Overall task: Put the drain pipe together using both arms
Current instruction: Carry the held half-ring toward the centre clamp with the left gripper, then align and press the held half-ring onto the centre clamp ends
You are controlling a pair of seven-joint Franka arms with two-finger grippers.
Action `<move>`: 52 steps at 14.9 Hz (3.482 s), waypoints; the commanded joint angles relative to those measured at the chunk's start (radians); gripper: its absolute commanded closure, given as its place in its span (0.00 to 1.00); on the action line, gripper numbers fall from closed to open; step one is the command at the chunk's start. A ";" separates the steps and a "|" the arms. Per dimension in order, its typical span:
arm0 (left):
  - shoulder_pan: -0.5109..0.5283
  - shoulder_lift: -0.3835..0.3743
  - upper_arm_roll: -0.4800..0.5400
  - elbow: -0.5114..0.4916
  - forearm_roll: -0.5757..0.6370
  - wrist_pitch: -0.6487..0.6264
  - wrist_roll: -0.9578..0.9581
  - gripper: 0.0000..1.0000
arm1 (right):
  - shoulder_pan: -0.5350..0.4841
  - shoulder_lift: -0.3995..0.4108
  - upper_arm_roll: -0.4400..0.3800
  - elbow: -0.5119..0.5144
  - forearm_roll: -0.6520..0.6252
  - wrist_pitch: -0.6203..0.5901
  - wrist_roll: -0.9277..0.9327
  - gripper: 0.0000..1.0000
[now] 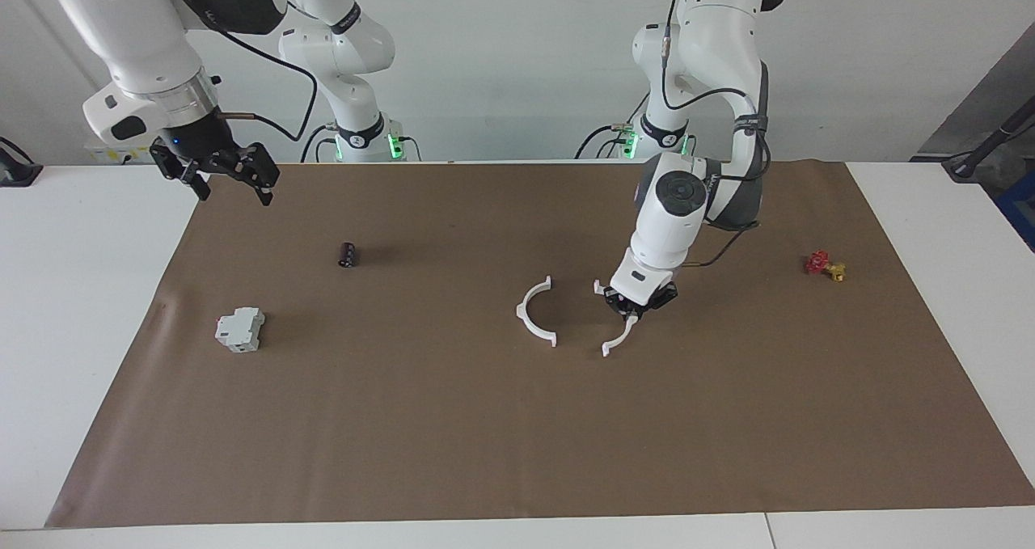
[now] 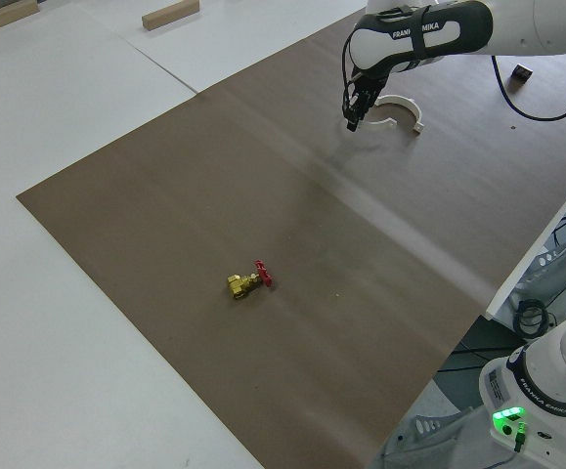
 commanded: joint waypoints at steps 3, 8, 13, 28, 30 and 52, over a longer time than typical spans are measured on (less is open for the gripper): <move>-0.028 0.033 -0.005 0.014 0.018 0.028 -0.007 1.00 | 0.002 -0.018 -0.008 -0.017 0.018 -0.008 -0.021 0.00; -0.037 0.031 -0.005 -0.001 0.014 0.059 -0.059 1.00 | 0.002 -0.018 -0.008 -0.017 0.018 -0.008 -0.021 0.00; -0.032 0.031 -0.004 -0.004 0.014 0.074 -0.096 1.00 | 0.002 -0.018 -0.008 -0.017 0.018 -0.008 -0.021 0.00; -0.055 0.007 -0.004 -0.059 0.014 0.105 -0.194 1.00 | 0.002 -0.018 -0.008 -0.017 0.018 -0.008 -0.021 0.00; -0.055 -0.004 -0.004 -0.064 0.014 0.099 -0.192 1.00 | 0.002 -0.018 -0.008 -0.017 0.018 -0.008 -0.021 0.00; -0.066 -0.067 -0.004 -0.096 0.017 0.079 -0.139 1.00 | 0.002 -0.018 -0.008 -0.017 0.018 -0.008 -0.021 0.00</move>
